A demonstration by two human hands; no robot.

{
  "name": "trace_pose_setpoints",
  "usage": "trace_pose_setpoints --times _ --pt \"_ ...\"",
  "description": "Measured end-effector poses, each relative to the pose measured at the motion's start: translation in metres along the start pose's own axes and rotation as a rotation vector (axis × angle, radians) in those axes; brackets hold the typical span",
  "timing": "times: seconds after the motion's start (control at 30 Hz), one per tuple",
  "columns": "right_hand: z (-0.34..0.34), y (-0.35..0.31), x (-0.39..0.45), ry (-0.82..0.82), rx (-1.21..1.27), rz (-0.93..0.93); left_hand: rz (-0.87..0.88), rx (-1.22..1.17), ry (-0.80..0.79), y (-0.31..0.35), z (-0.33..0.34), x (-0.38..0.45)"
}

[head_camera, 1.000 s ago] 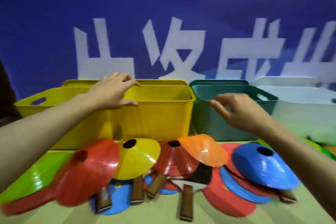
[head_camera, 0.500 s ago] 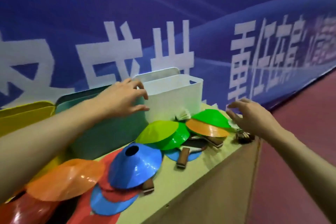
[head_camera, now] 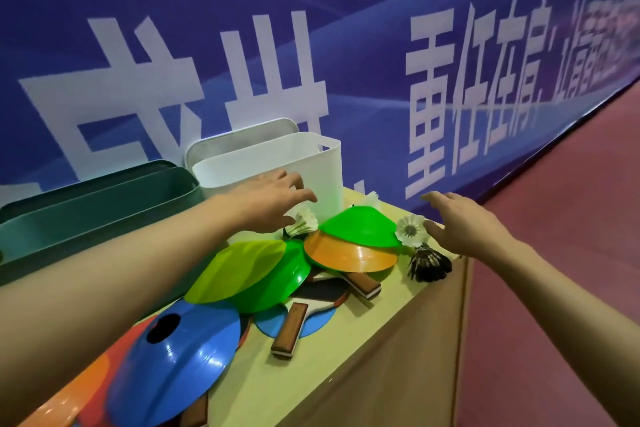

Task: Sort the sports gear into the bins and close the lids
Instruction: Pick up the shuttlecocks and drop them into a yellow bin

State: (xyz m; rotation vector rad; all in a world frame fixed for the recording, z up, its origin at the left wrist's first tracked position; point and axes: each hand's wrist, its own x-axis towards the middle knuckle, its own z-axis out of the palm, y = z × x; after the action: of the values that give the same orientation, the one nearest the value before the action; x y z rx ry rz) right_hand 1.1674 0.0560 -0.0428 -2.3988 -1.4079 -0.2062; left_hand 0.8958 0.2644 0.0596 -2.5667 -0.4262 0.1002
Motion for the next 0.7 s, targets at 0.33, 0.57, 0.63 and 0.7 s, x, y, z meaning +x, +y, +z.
trace_pose_setpoints --times 0.33,0.57,0.63,0.7 --pt "0.026 0.005 0.029 0.079 -0.037 0.085 0.06 0.114 -0.058 0.009 0.036 0.042" --pt "0.027 0.007 0.029 0.329 0.08 0.139 0.061 0.188 0.039 0.007 0.045 0.046" --pt "0.021 0.001 0.028 0.407 0.095 0.106 0.08 0.186 0.111 0.003 0.041 0.039" --pt "0.011 -0.012 0.026 0.466 0.091 0.018 0.118 0.193 0.19 -0.002 0.035 0.028"
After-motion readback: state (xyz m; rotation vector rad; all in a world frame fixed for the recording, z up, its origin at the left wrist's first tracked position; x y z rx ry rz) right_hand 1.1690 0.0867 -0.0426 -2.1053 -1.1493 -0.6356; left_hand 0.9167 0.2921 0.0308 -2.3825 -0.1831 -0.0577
